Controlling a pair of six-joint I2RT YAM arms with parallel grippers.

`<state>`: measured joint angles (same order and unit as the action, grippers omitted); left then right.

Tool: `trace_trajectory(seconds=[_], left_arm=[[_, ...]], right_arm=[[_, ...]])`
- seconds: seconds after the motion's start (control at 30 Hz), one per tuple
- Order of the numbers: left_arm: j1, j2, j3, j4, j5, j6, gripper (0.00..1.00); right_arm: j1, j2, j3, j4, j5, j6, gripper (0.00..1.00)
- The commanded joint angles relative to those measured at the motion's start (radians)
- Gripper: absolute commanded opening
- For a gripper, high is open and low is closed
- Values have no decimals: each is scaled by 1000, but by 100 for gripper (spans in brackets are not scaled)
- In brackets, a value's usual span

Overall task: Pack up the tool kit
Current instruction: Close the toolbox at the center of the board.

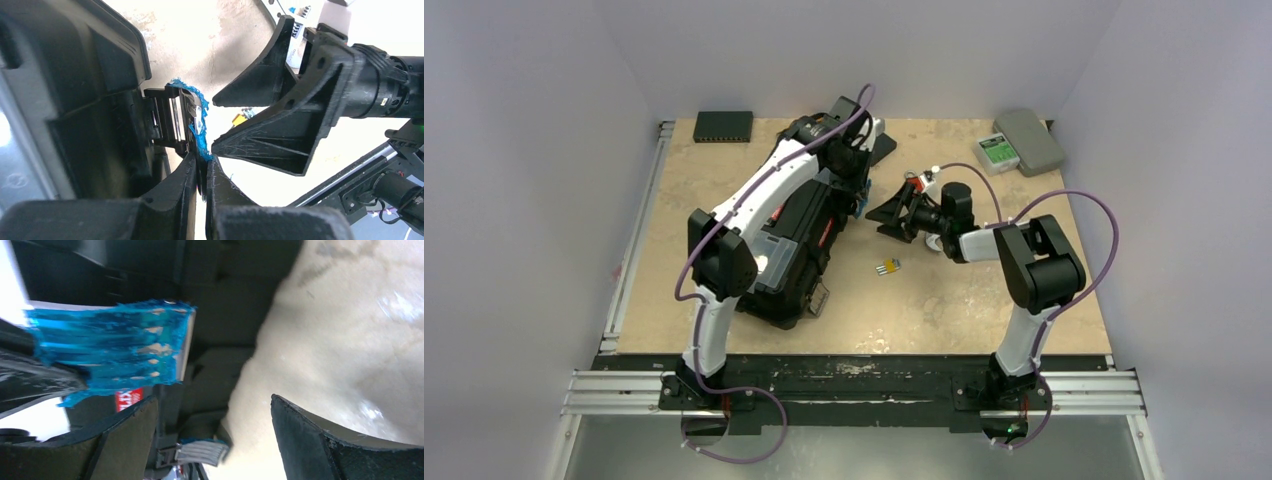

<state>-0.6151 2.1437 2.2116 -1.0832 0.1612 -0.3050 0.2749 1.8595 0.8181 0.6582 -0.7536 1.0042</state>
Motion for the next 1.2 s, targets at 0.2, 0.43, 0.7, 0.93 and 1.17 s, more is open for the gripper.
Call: trace_trajectory(seconds=[0.2, 0.43, 0.7, 0.93, 1.17], left_arm=[[16, -80, 0, 10, -53, 44, 0], [17, -93, 19, -16, -123, 49, 0], [16, -136, 20, -21, -195, 50, 29], [16, -233, 11, -19, -278, 56, 63], [23, -348, -66, 26, -321, 60, 67]], right_arm=[[7, 42, -57, 566, 78, 262, 82], [19, 38, -28, 526, 107, 252, 87], [56, 62, 47, 445, 135, 239, 91], [87, 78, 109, 360, 156, 211, 92], [103, 81, 137, 317, 165, 203, 89]])
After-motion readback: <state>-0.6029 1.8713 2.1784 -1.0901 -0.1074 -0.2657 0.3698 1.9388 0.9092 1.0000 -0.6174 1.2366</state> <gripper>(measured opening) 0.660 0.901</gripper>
